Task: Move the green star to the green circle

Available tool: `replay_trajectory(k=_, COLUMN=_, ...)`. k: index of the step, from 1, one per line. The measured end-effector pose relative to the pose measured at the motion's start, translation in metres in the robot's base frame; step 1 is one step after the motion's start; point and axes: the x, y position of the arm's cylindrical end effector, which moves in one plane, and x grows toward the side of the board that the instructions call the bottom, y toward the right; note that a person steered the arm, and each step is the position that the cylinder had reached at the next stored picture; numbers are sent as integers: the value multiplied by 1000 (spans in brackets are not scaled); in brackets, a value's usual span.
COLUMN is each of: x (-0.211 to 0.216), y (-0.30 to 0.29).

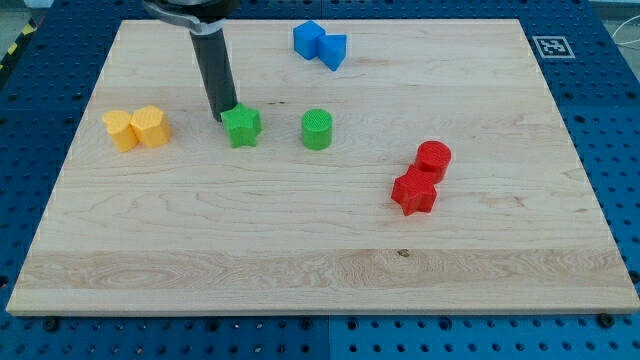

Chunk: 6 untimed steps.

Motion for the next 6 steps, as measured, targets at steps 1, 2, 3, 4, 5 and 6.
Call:
replay_trajectory(k=1, x=6, y=6)
replay_trajectory(k=2, x=6, y=-2)
replay_trajectory(k=3, x=9, y=-22)
replay_trajectory(k=4, x=18, y=-29)
replay_trajectory(k=5, x=22, y=-20)
replay_trajectory(k=6, x=22, y=1)
